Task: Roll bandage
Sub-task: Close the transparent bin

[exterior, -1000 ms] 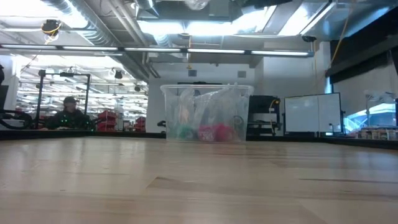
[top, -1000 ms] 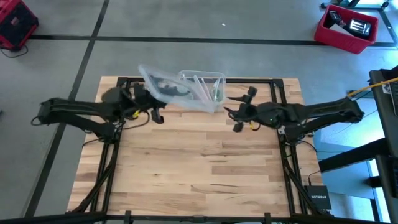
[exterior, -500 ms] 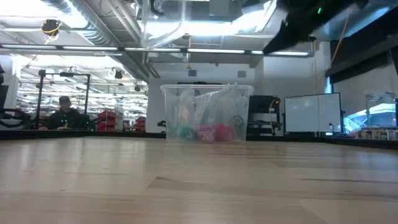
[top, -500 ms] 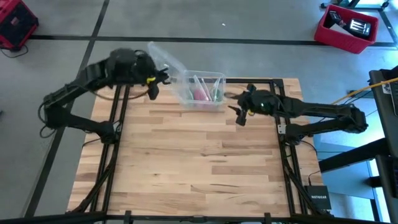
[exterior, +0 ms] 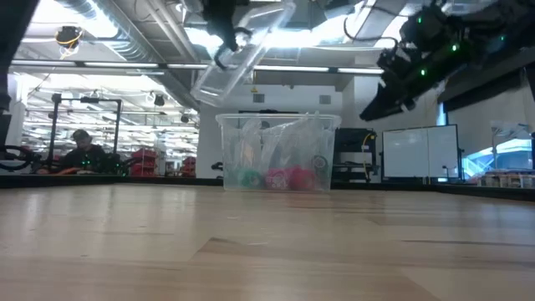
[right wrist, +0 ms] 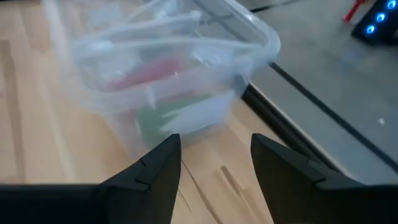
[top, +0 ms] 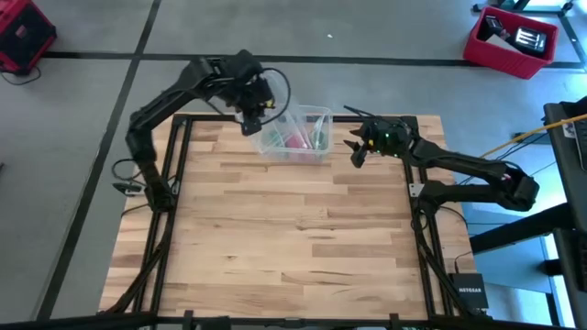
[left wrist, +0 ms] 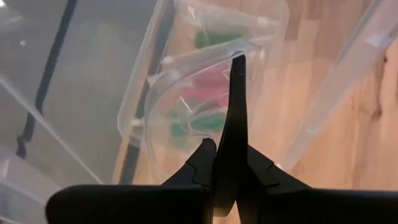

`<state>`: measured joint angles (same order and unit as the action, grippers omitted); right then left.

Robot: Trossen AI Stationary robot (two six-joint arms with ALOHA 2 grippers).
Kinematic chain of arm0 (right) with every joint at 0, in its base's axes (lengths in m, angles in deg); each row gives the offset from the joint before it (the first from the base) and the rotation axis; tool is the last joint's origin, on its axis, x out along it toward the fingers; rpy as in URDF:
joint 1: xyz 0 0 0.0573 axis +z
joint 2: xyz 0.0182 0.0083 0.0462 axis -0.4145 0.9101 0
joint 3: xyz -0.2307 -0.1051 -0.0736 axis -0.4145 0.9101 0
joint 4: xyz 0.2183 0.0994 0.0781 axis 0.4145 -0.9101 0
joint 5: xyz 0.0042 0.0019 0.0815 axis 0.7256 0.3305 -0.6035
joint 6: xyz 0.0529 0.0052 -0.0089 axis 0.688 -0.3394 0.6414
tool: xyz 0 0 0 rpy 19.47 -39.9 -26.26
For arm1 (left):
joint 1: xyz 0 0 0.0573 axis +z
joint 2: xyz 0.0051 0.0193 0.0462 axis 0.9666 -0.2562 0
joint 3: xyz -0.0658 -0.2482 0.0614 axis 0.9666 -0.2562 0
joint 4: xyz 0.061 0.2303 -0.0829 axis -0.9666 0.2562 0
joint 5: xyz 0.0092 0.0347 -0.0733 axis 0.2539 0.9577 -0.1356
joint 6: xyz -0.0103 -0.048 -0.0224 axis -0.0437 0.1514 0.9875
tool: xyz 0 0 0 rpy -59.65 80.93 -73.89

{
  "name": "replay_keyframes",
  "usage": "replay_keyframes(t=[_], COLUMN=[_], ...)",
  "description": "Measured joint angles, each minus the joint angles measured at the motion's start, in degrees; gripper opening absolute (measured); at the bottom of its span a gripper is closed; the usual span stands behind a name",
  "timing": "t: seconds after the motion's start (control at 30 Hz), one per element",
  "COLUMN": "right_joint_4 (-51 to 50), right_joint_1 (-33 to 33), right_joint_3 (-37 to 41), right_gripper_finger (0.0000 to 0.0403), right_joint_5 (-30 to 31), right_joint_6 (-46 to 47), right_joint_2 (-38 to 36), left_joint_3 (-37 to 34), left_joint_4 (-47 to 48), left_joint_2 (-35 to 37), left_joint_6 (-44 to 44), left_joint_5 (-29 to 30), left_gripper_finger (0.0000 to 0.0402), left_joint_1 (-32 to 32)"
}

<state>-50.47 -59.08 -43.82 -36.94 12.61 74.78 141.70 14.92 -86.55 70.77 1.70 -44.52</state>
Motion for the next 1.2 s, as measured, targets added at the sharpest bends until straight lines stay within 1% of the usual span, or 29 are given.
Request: replay_keyframes(t=[0.1,0.17,0.3,0.43,0.5,0.67,0.8,0.97,1.07,1.2], right_joint_4=[6.39,11.93,20.46,29.33,32.29,36.92,38.94,39.72,39.69,39.77], right_joint_1=[-2.33,-3.39,-3.73,-3.68,-3.67,-3.64,-2.98,-1.22,-0.35,-0.26], right_joint_3=[3.15,4.76,5.38,5.39,5.39,5.39,5.39,5.39,5.39,5.39], right_gripper_finger=[0.0198,0.0198,0.0198,0.0198,0.0198,0.0198,0.0198,0.0198,0.0198,0.0198], right_joint_5=[-2.45,-3.35,-3.56,-3.93,-5.15,-7.52,-8.73,-8.6,-7.28,-7.03], right_joint_6=[1.69,2.64,3.02,3.75,5.07,8.91,10.21,10.28,10.09,10.08], right_joint_2=[1.82,3.64,9.52,15.91,18.8,23.68,25.87,26.8,26.8,26.8], left_joint_3=[5.6,7.82,8.33,8.41,8.39,8.35,8.31,8.3,8.3,8.3], left_joint_4=[0.94,1.82,2.56,1.62,1.06,-2.58,-5.8,-8.77,-10.04,-10.73], left_joint_2=[-3.84,-5.72,-8.42,-9.98,-10.97,-13.18,-15.47,-17.9,-19.63,-20.93], left_joint_6=[-2.25,-3.57,-7.82,-9.9,-10.3,-11.55,-11.36,-10.2,-10.22,-10.25], left_joint_5=[0.94,1.14,1.82,1.78,2.12,2.08,1.94,1.8,1.59,1.33], left_gripper_finger=[0.0021,0.0023,0.0022,0.0023,0.0024,0.0023,0.0027,0.0031,0.0027,0.0029], left_joint_1=[0.41,0.93,1.59,2.1,2.16,2.05,1.82,1.15,0.3,-1.01])
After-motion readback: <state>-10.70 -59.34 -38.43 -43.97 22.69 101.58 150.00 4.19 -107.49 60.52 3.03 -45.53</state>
